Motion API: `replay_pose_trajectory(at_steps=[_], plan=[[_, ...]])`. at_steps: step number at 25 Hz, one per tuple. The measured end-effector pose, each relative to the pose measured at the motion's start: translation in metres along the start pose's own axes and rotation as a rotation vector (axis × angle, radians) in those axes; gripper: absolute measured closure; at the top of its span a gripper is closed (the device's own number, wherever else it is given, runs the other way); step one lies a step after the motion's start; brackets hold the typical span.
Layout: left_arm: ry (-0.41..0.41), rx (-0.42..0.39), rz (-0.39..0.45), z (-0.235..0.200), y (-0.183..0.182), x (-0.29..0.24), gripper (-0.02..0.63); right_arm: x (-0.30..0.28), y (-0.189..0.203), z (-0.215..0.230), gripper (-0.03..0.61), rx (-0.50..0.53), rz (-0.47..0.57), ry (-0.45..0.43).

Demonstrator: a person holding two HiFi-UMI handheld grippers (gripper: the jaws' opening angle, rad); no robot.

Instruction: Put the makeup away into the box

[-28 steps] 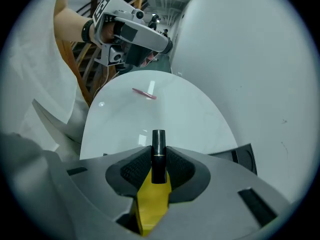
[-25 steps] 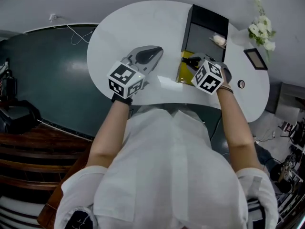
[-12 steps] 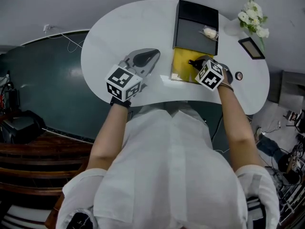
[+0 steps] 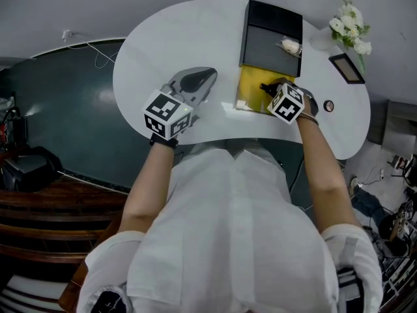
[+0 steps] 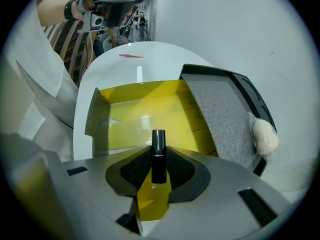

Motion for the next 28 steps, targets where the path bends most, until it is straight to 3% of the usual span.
replay_pose_trajectory(at_steps=[18, 28], plan=[[-0.043, -0.012, 0.032, -0.012, -0.009, 0.015, 0.588, 0.018, -0.022, 0.007, 0.468, -0.039, 0.065, 0.031], [-0.160, -0.019, 0.084, -0.036, -0.019, 0.059, 0.588, 0.033, -0.098, 0.014, 0.469, 0.135, 0.158, 0.042]])
Point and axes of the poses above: the fingertips, and each gripper's own axes: x backward along the fingers, z to its right, y out of its underside, the point moved 2 cm from there along x, backward along the fingers, and after that the axes turned 12 degrees about z, right-handed, at the moved point
